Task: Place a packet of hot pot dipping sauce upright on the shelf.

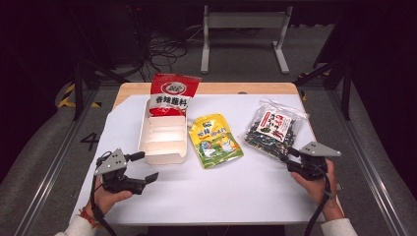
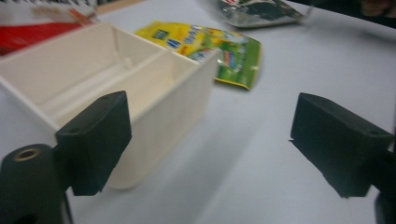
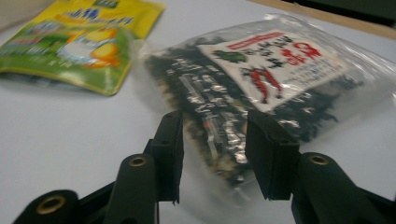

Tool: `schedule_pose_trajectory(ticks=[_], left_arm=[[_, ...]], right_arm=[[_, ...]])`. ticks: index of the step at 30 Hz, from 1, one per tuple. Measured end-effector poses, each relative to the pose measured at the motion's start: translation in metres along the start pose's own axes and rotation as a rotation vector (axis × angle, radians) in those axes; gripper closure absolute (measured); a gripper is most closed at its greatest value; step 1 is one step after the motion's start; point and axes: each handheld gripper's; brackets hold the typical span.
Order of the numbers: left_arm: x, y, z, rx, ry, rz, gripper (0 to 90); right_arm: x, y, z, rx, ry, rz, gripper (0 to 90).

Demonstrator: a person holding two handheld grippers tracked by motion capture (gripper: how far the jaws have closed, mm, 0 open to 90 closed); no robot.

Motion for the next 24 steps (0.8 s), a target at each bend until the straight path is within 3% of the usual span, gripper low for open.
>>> schedule_pose_trajectory(ticks=[2,3,5,8,9,12,14,16,19,22,24], left_arm=[[-0.001,0.013,-0.001,0.039,-0.023,0.079,14.4],[0.0,0.018,-0.002,0.034,-0.016,0.088,14.3],[-0.001,0.021,-0.004,0.012,0.005,0.068,13.9],[-0.008,0.032,-0.001,-0.016,-0.021,0.072,13.5],[-0.011,0.034,0.002,-0.029,-0.031,0.068,13.5],[-0.019,0.039,0.016,-0.044,-0.102,0.087,14.0],[-0.023,0.037,0.024,-0.049,-0.137,0.086,14.2],[-0.025,0.034,0.029,-0.055,-0.155,0.072,14.8],[-0.028,0.027,0.034,-0.045,-0.182,0.064,15.2],[-0.028,0.026,0.035,-0.05,-0.183,0.053,15.2],[-0.027,0.026,0.036,-0.055,-0.183,0.061,15.3]], right_arm=[[0.0,0.013,0.003,-0.024,0.012,0.059,50.7],[0.0,0.019,0.004,-0.041,0.012,0.073,47.6],[0.0,0.025,0.006,-0.05,0.009,0.093,44.1],[-0.005,0.043,0.017,-0.081,-0.02,0.175,35.8],[-0.007,0.048,0.023,-0.067,-0.039,0.208,32.6],[-0.011,0.055,0.034,-0.061,-0.068,0.24,25.8],[-0.01,0.058,0.039,-0.037,-0.067,0.28,23.5],[-0.009,0.058,0.044,-0.022,-0.067,0.287,20.8],[-0.007,0.057,0.053,0.05,-0.109,0.325,16.5],[-0.002,0.056,0.057,0.06,-0.136,0.343,16.9],[0.0,0.056,0.058,0.071,-0.153,0.337,23.0]])
Point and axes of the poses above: each handheld gripper's, and its own axes: z roughly forward along the jaws, x roughly out of its top, y roughly to its right
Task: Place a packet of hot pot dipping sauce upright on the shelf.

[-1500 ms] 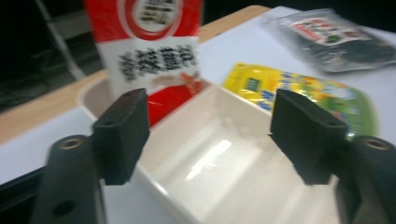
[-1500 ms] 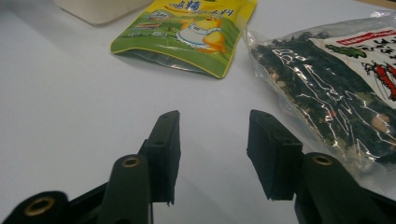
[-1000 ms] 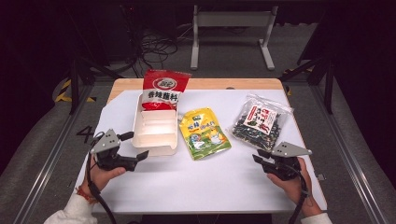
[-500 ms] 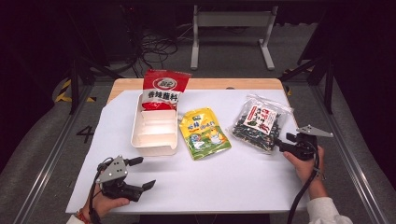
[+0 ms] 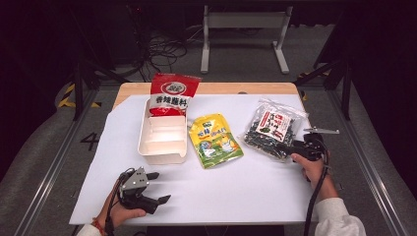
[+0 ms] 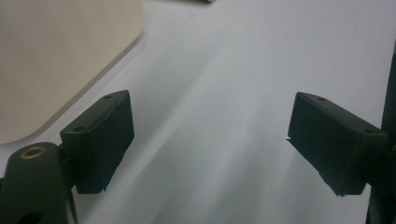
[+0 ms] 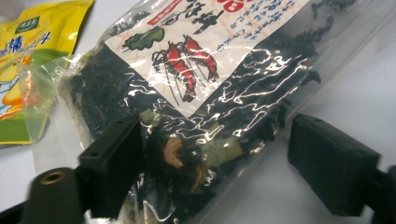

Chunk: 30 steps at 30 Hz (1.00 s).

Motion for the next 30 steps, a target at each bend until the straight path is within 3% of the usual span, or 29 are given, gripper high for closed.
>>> schedule_pose_trajectory(ticks=[3,4,5,7,8,13,16,22,30], left_arm=[[0.002,0.002,0.002,-0.012,-0.004,0.002,15.2],[0.003,0.003,0.004,-0.018,-0.006,0.003,15.3],[0.004,0.004,0.006,-0.02,-0.012,0.007,15.3],[0.005,0.004,0.007,-0.021,-0.015,0.015,15.4],[0.006,0.005,0.008,-0.027,-0.02,0.019,15.6],[0.012,0.011,0.018,-0.069,-0.03,0.03,16.0],[0.016,0.014,0.022,-0.08,-0.031,0.041,16.1],[0.023,0.018,0.027,-0.12,-0.009,0.028,17.3],[0.039,0.026,0.039,-0.169,0.014,0.024,17.9]], right_arm=[[0.003,-0.001,0.002,0.016,-0.022,0.018,35.8],[0.004,0.0,0.002,0.036,-0.027,0.032,44.4],[0.004,0.0,0.004,0.075,-0.03,0.062,48.9],[0.004,0.0,0.007,0.11,-0.022,0.072,56.7],[0.003,0.001,0.009,0.139,-0.015,0.085,59.0],[-0.001,0.003,0.005,0.172,0.004,0.09,70.8],[-0.004,0.001,-0.003,0.193,0.031,0.032,81.0],[-0.012,-0.014,-0.015,0.248,0.056,-0.102,83.5],[-0.027,-0.041,-0.039,0.312,0.123,-0.224,83.7]])
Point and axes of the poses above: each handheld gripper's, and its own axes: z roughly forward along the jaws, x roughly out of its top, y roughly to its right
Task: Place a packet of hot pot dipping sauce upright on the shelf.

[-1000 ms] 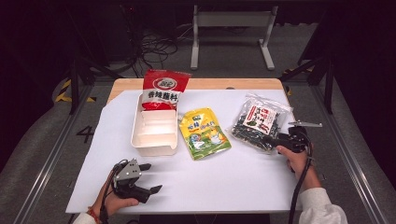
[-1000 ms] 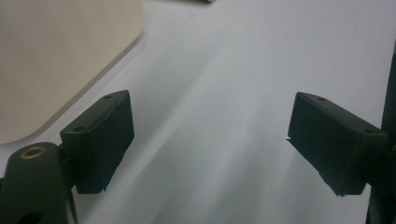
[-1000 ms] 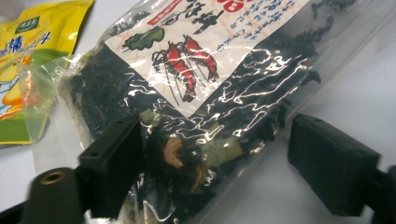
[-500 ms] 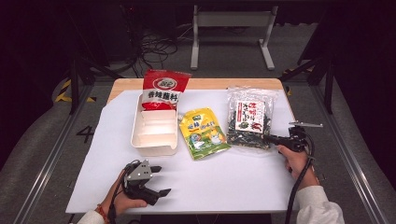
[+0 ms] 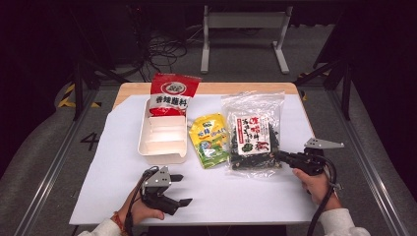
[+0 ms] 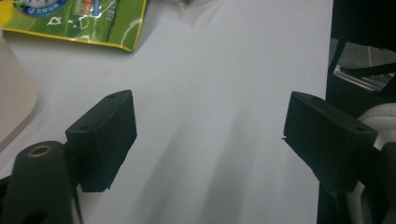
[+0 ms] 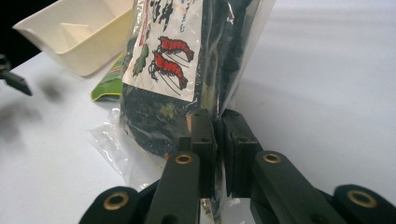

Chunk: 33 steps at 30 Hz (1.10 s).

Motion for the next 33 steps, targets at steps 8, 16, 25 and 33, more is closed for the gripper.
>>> schedule_pose_trajectory(ticks=[8,16,25,33], left_arm=[[0.014,0.002,0.014,-0.02,0.036,-0.023,17.7],[0.033,0.006,0.027,-0.026,0.089,-0.037,15.9],[0.04,0.0,0.028,-0.006,0.113,-0.072,15.0],[0.041,-0.003,0.021,0.017,0.146,-0.078,14.7]], right_arm=[[-0.009,-0.019,-0.002,0.071,0.049,-0.073,83.6],[-0.011,-0.038,0.011,0.194,0.039,-0.131,83.3],[-0.012,-0.057,0.019,0.267,0.04,-0.207,83.1],[-0.012,-0.068,0.021,0.319,0.041,-0.256,83.0]])
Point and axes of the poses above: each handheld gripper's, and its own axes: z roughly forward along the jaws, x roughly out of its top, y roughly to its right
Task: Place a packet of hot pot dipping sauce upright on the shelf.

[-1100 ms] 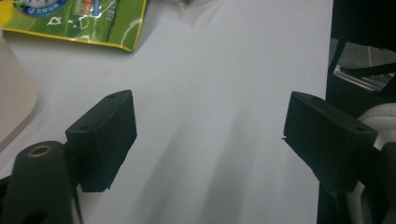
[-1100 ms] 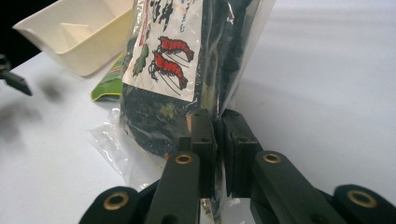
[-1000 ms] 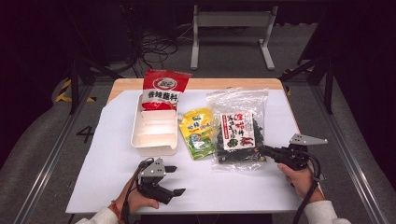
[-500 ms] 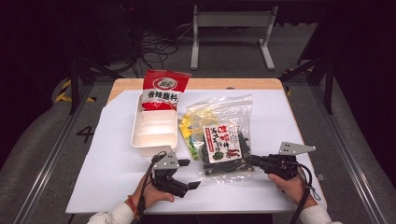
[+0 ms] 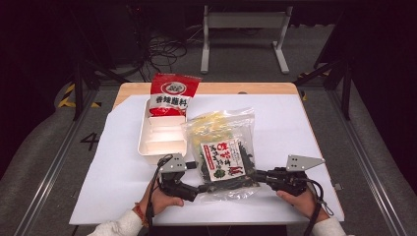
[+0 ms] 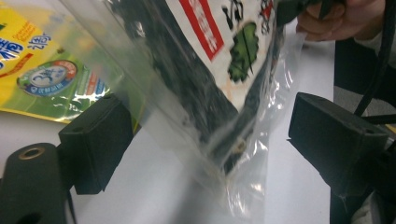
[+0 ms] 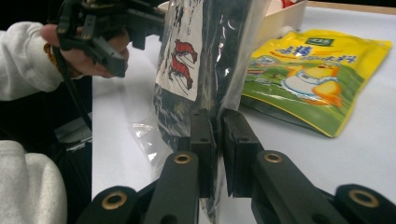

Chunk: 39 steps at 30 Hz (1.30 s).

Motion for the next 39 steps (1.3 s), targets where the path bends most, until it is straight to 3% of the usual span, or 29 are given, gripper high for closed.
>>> schedule_pose_trajectory(ticks=[5,14,18,21,25,26,29,31,37,39], left_arm=[[0.003,0.0,-0.004,-0.001,0.018,0.013,16.8],[0.008,0.001,-0.01,0.0,0.045,0.025,32.2],[0.011,0.006,-0.016,0.051,0.093,0.032,42.5],[0.014,0.008,-0.02,0.038,0.1,0.049,52.3],[0.016,0.009,-0.025,-0.011,0.126,0.059,66.4],[0.016,0.009,-0.027,-0.054,0.146,0.053,70.2],[0.018,0.011,-0.03,-0.064,0.143,0.068,74.4],[0.018,0.012,-0.033,-0.072,0.149,0.075,75.0],[0.017,0.012,-0.045,-0.07,0.155,0.1,75.5],[0.016,0.012,-0.049,-0.061,0.16,0.1,75.5]], right_arm=[[0.003,-0.008,0.007,0.021,0.0,-0.025,82.6],[0.006,-0.016,0.02,-0.019,-0.017,-0.048,82.2],[0.008,-0.019,0.027,-0.031,-0.02,-0.03,82.0],[0.01,-0.021,0.033,-0.058,-0.027,-0.019,81.4],[0.013,-0.019,0.035,-0.086,-0.016,0.013,79.3],[0.014,-0.019,0.035,-0.094,-0.018,0.011,78.4],[0.017,-0.021,0.035,-0.1,-0.013,0.004,76.4],[0.019,-0.023,0.035,-0.103,-0.01,-0.002,72.8],[0.026,-0.027,0.039,-0.139,-0.042,-0.041,45.6],[0.028,-0.028,0.038,-0.138,-0.045,-0.05,43.8]])
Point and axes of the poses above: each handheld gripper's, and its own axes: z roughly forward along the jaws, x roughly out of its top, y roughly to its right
